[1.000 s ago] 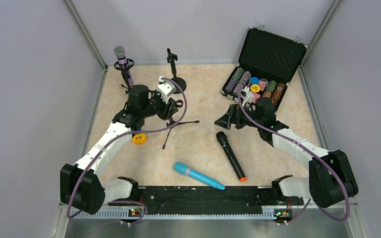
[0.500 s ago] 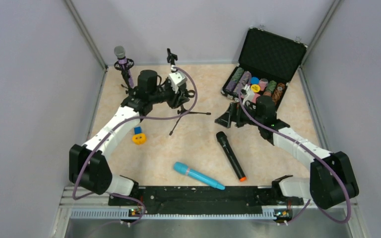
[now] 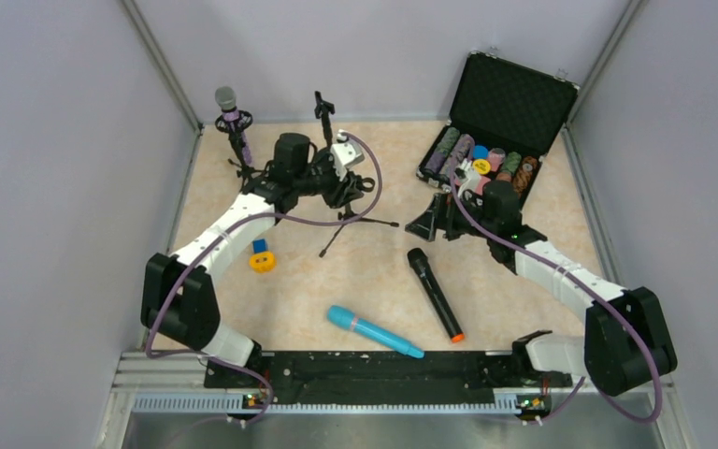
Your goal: Attach the microphones to the stand
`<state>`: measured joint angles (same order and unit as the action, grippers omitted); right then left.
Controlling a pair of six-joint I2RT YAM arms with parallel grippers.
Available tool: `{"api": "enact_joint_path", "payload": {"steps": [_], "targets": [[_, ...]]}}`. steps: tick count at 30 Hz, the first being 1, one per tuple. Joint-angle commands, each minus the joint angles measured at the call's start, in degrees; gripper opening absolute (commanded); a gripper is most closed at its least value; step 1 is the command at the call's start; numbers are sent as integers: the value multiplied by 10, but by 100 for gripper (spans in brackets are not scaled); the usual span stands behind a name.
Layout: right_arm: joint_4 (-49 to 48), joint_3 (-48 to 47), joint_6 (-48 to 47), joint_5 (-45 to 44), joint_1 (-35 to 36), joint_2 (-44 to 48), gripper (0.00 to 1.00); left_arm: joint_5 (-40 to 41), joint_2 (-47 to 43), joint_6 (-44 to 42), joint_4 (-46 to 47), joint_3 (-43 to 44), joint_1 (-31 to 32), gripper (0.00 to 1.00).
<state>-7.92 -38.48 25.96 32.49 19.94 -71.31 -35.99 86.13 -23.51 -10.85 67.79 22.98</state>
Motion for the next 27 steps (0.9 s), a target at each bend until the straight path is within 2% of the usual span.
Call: {"api": "enact_joint_path", "payload": {"steps": [1, 10, 16, 21, 27], "targets": [[-12, -14, -7, -8, -4, 10, 99, -13, 1, -41, 24, 51, 5, 0], [-9, -12, -11, -6, -4, 3, 99, -31, 16, -100, -3, 67, 6, 0], [0, 1, -23, -19, -3, 17, 99, -17, 47, -42, 10, 97, 9, 0], [-9, 3, -24, -15, -3, 6, 99, -8, 52, -36, 12, 89, 15, 0], [-5, -1, -26, -12, -4, -3, 99, 66, 47, 20, 55, 57, 27, 0]]}}
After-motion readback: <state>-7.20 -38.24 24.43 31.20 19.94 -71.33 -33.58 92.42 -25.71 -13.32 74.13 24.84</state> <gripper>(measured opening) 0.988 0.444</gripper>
